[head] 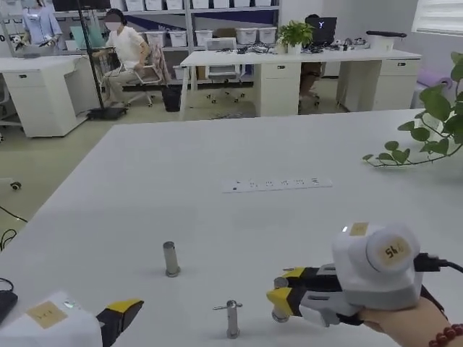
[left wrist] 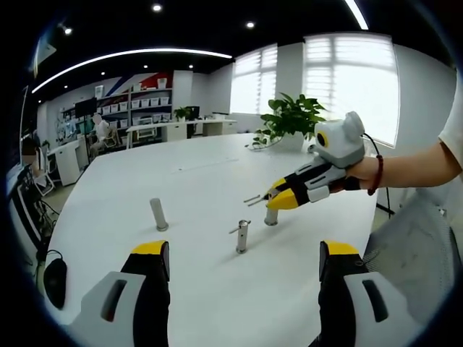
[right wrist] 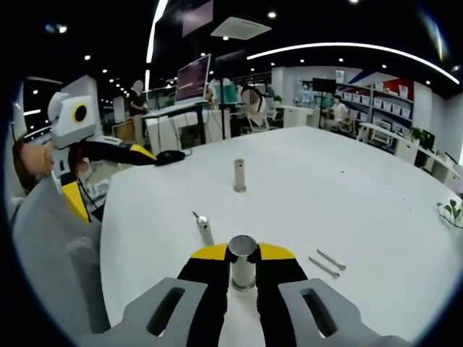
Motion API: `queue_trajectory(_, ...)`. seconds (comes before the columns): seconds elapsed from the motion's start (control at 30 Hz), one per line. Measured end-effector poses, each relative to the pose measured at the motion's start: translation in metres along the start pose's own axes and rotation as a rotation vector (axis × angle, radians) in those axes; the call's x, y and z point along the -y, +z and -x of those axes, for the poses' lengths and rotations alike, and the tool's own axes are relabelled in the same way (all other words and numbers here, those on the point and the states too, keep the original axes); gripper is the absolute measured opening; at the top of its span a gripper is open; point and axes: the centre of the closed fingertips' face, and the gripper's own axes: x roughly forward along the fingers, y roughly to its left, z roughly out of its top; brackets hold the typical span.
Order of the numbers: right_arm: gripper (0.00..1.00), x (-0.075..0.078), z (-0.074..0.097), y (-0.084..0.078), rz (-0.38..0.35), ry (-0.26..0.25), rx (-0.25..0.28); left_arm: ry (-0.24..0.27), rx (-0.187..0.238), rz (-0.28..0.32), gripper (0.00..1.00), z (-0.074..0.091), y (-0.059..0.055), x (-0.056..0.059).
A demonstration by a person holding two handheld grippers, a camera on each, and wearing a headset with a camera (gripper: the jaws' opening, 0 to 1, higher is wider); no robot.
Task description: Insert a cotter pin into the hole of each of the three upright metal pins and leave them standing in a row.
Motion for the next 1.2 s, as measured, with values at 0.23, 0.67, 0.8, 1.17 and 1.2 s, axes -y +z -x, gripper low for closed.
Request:
queue_trajectory(0.23,0.13,-0.014,0.002,-0.008,-0.008,0.008,-0.010,-0.002,0.007,-0.014,0.85,0.006,0.000,0.008)
queue_trajectory(0.67,0.14,-0.025,-0.002,-0.016,-0.016,0.007,-0.012,-0.006,0.013,-0.039,0.83,0.013,0.000,0.017)
queue_trajectory(0.8,0.14,-0.028,-0.005,-0.018,-0.016,0.005,-0.014,-0.009,0.010,-0.043,0.83,0.014,-0.001,0.021)
queue_trajectory(1.17,0.14,-0.033,-0.005,-0.026,0.000,0.008,-0.024,-0.016,0.012,-0.039,0.82,0.017,-0.003,0.023)
queue_trajectory(1.2,0.14,-0.033,-0.005,-0.026,-0.001,0.008,-0.023,-0.017,0.009,-0.041,0.81,0.017,-0.004,0.023)
